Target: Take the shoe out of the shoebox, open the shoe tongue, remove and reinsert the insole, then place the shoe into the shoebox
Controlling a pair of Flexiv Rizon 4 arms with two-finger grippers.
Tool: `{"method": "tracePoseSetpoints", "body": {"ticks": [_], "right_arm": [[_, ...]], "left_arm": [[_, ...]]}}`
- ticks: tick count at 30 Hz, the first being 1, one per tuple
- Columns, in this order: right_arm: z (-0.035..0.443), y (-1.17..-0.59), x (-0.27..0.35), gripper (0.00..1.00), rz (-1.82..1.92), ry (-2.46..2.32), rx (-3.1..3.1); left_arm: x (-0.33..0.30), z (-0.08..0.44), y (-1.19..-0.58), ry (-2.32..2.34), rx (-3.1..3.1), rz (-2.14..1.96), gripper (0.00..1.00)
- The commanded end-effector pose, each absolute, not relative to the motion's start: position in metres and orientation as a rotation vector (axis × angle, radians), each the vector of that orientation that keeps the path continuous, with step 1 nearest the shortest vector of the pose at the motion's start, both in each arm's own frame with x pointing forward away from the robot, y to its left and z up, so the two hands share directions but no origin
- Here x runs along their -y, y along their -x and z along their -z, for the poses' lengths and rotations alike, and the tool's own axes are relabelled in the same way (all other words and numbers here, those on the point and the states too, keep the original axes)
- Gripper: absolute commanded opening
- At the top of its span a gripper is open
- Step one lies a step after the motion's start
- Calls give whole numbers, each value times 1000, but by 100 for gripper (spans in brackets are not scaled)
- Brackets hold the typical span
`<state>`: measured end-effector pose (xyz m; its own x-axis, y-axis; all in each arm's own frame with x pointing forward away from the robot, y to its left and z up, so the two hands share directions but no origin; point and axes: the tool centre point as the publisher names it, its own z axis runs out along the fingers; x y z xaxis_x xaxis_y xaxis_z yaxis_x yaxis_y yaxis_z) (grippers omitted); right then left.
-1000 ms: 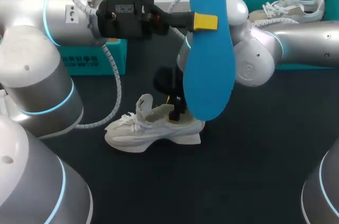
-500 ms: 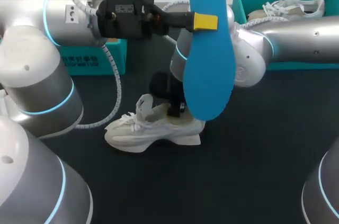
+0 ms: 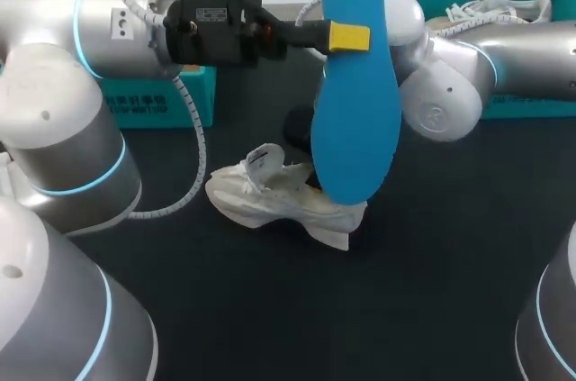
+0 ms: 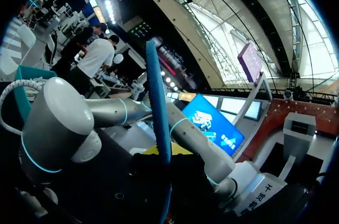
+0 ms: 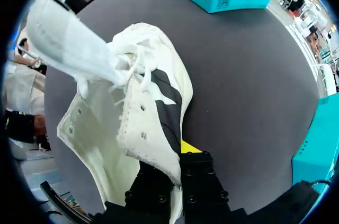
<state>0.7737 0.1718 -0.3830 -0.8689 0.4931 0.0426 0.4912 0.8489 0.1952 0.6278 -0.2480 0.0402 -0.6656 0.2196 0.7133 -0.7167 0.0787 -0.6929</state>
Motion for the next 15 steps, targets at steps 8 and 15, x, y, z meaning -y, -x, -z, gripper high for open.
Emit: {"method": "tracePoseSetpoints", "body": {"ticks": [8,15], "right_arm": [[372,-766,-168,0,-351,-1000,-2936],[346,-758,-166,0,-443,-1652,-2702]], "left_arm": [[248,-39,-627,-503,1650,-1678,0],[248,-39,-627,-503,1650,-1678,0]]}}
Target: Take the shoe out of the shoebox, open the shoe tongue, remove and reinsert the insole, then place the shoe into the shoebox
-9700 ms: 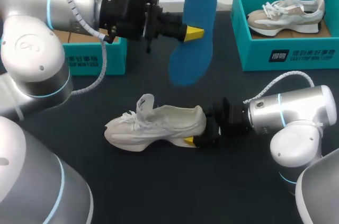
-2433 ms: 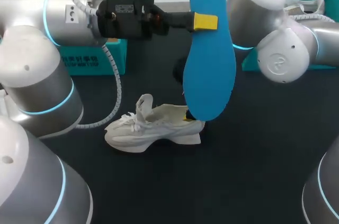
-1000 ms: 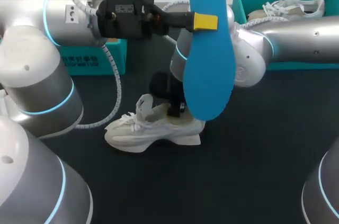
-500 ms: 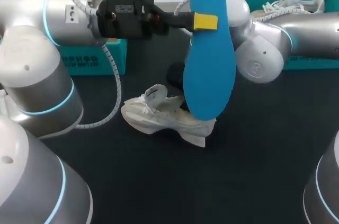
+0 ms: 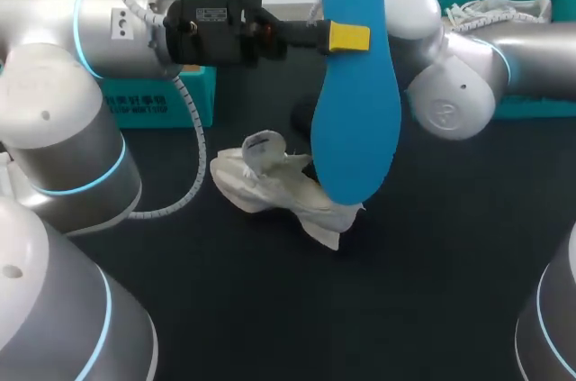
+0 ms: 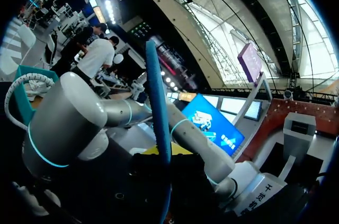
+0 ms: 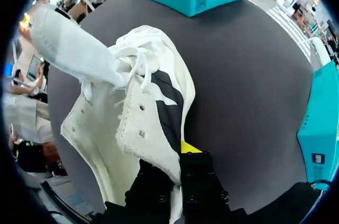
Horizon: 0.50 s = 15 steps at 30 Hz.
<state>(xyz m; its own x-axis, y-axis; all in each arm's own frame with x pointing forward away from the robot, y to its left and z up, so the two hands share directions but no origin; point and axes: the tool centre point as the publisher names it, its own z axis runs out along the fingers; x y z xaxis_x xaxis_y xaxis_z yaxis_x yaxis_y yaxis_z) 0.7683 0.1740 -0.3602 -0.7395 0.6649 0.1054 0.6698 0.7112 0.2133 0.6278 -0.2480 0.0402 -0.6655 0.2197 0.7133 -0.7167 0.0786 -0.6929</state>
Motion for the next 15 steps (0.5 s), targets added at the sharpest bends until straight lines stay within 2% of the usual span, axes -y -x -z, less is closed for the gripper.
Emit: {"method": "tracePoseSetpoints", "body": {"ticks": [1,15], "right_arm": [[346,-756,-165,0,421,1626,2567],[355,-744,-157,0,483,2098,2276]], "left_arm": [[248,-39,-627,-503,1650,-1678,0],[248,-39,-627,-503,1650,-1678,0]]}}
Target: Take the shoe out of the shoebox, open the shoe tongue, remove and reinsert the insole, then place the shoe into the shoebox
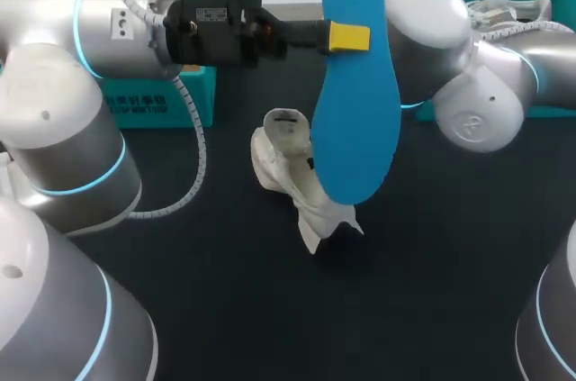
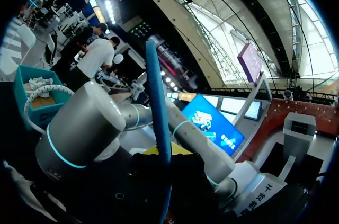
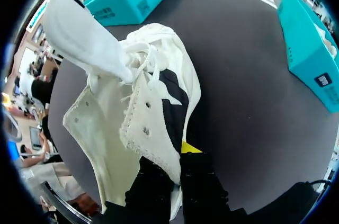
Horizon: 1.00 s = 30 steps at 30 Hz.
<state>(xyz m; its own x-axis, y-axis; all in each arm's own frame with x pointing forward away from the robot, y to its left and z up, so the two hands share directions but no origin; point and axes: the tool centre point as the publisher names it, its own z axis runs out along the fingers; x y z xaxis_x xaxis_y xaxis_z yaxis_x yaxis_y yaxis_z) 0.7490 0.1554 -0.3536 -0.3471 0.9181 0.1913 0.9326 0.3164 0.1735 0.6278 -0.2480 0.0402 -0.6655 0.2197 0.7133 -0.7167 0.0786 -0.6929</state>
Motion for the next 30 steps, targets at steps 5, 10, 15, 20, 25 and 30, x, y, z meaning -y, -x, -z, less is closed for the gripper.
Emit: {"method": "tracePoseSetpoints", "body": {"ticks": [5,10,15,20,25,30], "right_arm": [[359,-741,-169,0,513,2085,2300],[364,-732,-176,0,540,2039,2362],[370,-725,-176,0,573,2046,2393],[379,-719,-173,0,577,2098,2342],[383,-716,-170,0,576,2174,2260],[387,-716,-173,0,567,2196,2245]], "left_arm": [[248,-39,-627,-503,1650,-1678,0],[248,-39,-627,-503,1650,-1678,0],[248,-39,-627,-503,1650,-1678,0],[248,-39,-627,-503,1650,-1678,0],[248,-39,-627,-503,1650,-1678,0],[248,-39,-627,-503,1650,-1678,0]]}}
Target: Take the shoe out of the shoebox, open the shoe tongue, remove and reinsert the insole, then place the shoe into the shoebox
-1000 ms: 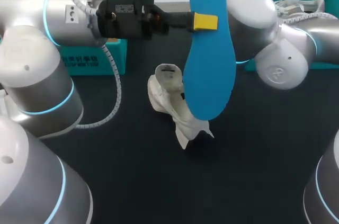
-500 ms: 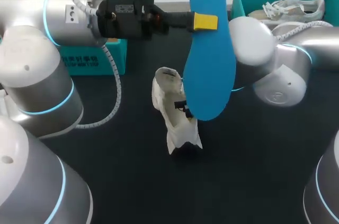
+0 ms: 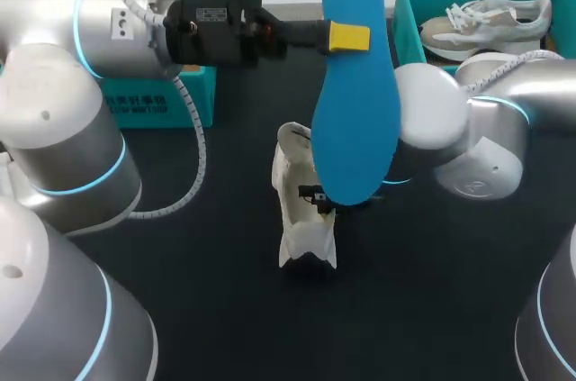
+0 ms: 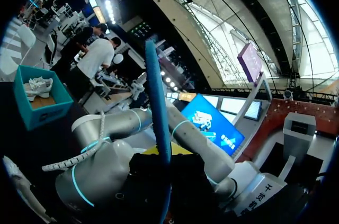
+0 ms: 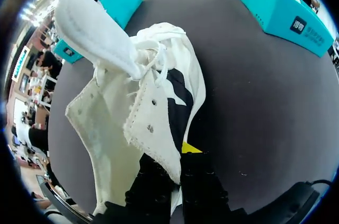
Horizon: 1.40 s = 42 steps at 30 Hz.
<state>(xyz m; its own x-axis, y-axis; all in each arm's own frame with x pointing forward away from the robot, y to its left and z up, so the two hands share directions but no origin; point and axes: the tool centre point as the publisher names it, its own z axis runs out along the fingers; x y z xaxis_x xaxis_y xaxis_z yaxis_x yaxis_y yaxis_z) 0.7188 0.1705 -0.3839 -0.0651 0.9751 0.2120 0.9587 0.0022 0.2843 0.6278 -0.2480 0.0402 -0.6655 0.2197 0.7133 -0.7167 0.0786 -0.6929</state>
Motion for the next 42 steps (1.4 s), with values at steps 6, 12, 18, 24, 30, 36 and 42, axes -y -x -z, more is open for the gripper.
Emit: {"method": "tracePoseSetpoints", "body": {"ticks": [6,12,18,24,30,36,42], "right_arm": [[402,-715,-173,0,-527,-2169,-2155],[405,-713,-170,100,-482,-2239,-2125],[372,-710,-160,100,-514,-2378,-2109],[350,-711,-148,100,-556,-2497,-2095],[350,-711,-148,100,-556,-2497,-2095],[350,-711,-148,100,-556,-2497,-2095],[329,-717,-151,100,-733,-2712,-2071]], "left_arm": [[248,-39,-627,-503,1650,-1678,0],[248,-39,-627,-503,1650,-1678,0],[248,-39,-627,-503,1650,-1678,0],[248,-39,-627,-503,1650,-1678,0],[248,-39,-627,-503,1650,-1678,0],[248,-39,-627,-503,1650,-1678,0],[248,-39,-627,-503,1650,-1678,0]]}}
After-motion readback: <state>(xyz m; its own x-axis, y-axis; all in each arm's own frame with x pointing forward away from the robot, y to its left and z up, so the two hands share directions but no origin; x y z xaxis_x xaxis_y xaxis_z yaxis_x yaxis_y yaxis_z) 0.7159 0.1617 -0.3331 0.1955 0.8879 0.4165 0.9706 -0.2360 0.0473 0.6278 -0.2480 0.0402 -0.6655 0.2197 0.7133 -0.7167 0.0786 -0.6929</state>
